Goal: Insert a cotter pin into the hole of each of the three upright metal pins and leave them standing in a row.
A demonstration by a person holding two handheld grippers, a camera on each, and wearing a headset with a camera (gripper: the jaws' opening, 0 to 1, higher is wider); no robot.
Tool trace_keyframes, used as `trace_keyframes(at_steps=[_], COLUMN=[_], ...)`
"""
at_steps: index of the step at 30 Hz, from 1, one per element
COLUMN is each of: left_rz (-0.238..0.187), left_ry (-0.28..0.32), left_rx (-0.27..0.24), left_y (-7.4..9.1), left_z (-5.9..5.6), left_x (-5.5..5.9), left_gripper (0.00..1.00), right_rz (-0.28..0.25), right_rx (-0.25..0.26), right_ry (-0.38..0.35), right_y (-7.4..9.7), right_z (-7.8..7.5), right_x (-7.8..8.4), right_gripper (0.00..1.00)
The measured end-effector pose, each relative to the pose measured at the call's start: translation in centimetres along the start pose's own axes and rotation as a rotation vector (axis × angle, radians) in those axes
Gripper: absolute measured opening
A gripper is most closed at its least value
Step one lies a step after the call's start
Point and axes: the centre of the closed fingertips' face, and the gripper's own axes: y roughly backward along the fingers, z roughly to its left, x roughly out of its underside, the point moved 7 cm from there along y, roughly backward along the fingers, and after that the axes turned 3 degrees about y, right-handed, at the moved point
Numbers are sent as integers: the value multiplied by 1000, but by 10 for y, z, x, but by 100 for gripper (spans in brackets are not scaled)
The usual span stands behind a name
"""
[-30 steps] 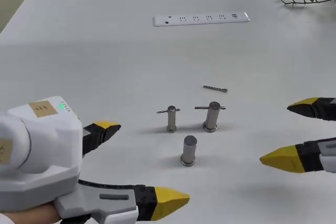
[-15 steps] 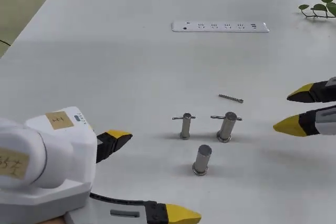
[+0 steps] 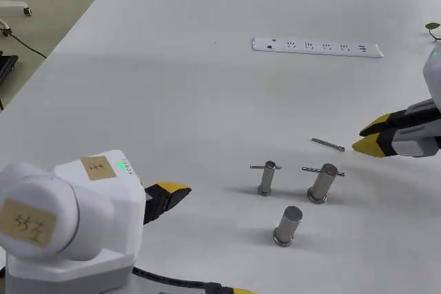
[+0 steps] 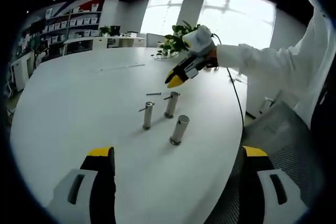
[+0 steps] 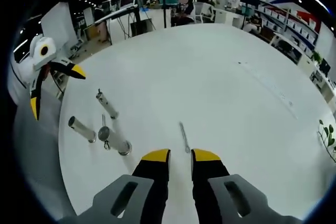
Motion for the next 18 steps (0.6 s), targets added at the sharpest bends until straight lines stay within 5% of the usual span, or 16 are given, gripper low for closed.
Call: trace_keyframes(at_steps=[18], left_rz=[-16], left_ry=[18], left_rx=[-15], left_y=[1], left_z=[4], left_x=[2], left_gripper=[98], right_rz=[111], right_rx=[31], right_ry=[119], right_y=[-36], right_z=[-12], right_x=[7], right_gripper=[5])
